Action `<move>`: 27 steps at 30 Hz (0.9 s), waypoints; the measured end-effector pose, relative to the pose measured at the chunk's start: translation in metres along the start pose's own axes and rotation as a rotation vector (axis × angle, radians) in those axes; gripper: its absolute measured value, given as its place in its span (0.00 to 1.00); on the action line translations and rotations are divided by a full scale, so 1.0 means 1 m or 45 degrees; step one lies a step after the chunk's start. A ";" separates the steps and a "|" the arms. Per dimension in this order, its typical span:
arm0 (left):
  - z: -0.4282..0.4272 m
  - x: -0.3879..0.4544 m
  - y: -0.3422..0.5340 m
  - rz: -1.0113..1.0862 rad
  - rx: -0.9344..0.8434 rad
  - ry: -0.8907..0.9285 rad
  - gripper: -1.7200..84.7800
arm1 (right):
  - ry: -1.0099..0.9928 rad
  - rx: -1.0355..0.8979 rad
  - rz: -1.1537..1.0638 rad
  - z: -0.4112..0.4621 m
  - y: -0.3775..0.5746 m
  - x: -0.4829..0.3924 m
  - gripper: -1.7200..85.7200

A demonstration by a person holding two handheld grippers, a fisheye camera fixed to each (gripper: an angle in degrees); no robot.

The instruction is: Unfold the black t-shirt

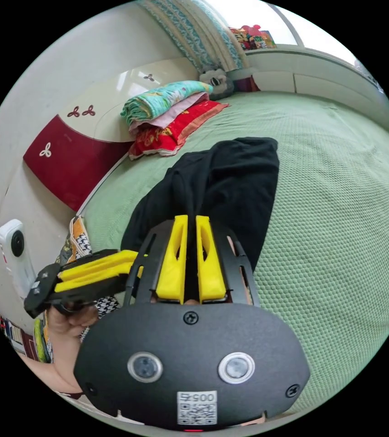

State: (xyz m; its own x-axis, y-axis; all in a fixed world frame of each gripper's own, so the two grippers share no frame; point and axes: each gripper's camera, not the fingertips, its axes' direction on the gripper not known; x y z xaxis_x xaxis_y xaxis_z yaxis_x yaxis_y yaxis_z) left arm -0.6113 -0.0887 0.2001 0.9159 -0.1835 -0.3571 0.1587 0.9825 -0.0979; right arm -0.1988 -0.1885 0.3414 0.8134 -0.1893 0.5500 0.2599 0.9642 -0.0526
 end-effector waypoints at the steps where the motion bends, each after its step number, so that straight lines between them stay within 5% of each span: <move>1: -0.004 -0.003 0.002 -0.016 0.019 -0.040 0.03 | -0.003 -0.001 0.019 -0.001 0.000 0.006 0.03; 6: -0.010 -0.037 0.007 -0.255 0.011 -0.390 0.03 | -0.065 -0.009 0.073 -0.002 0.001 0.025 0.06; 18: 0.009 -0.068 -0.008 -0.411 0.040 -0.146 0.15 | -0.100 0.052 0.021 -0.015 0.005 0.044 0.09; 27: 0.041 -0.044 -0.019 -0.268 -0.128 -0.153 0.08 | -0.099 0.043 -0.114 -0.010 0.006 0.042 0.11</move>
State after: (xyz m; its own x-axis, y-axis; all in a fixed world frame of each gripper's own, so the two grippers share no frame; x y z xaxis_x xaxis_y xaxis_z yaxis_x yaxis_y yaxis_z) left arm -0.6398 -0.0979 0.2556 0.9048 -0.3724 -0.2064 0.3184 0.9137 -0.2525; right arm -0.1576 -0.1924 0.3564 0.7444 -0.2614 0.6145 0.3111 0.9500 0.0272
